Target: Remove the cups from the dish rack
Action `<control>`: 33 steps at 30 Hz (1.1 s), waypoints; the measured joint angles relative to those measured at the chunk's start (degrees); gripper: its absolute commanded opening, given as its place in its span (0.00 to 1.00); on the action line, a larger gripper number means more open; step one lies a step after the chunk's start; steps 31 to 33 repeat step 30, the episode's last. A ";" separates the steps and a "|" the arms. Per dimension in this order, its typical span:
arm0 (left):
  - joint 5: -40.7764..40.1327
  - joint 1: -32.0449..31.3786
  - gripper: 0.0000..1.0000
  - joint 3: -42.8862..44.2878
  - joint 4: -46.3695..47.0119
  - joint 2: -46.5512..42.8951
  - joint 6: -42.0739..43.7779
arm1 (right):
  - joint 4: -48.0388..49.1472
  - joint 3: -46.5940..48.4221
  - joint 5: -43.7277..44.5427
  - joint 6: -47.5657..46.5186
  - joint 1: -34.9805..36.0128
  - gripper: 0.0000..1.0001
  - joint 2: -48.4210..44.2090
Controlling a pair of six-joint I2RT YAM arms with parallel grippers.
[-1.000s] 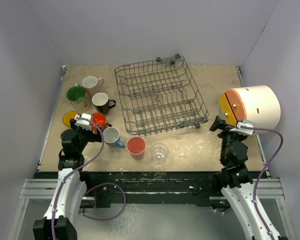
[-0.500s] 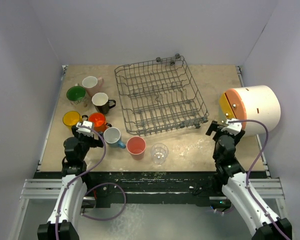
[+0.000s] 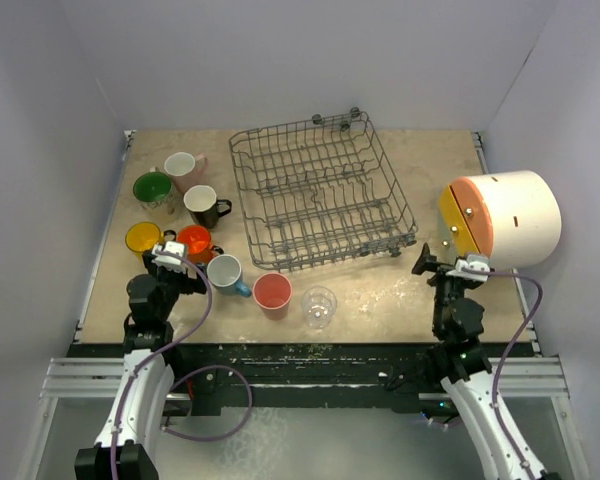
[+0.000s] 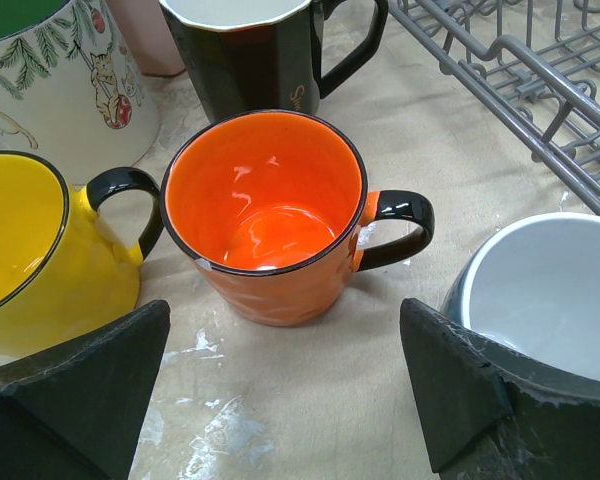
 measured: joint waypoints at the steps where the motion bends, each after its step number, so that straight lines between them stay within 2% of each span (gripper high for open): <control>1: 0.00 0.00 0.99 0.00 0.04 0.00 0.00 | -0.63 -0.98 -2.12 -1.29 0.00 1.00 -4.28; 2: -0.02 0.00 0.99 0.00 0.09 0.00 0.00 | -1.42 -1.66 -4.07 -2.23 0.00 1.00 -7.63; 4: -0.04 0.00 0.99 0.00 0.07 0.00 0.00 | -1.53 -1.68 -6.69 -2.78 0.00 1.00 -8.07; 8: -0.04 0.00 0.99 0.00 0.09 0.02 0.00 | 1.64 -1.66 -6.43 -2.36 0.00 1.00 5.27; 10: -0.07 0.00 0.99 0.00 0.09 0.02 0.00 | 0.44 -1.66 -6.38 -2.32 0.00 1.00 8.31; 16: -0.15 0.00 0.99 0.00 0.09 0.02 0.00 | -0.46 -1.66 -11.13 -3.98 -0.02 1.00 -3.02; 24: -0.15 0.00 0.99 0.00 0.11 0.04 0.00 | 0.28 -1.66 -10.23 -3.63 0.00 1.00 5.16; 33: -0.17 0.00 0.99 0.00 0.11 0.17 0.00 | 1.01 -1.66 -8.44 -3.21 0.00 1.00 4.42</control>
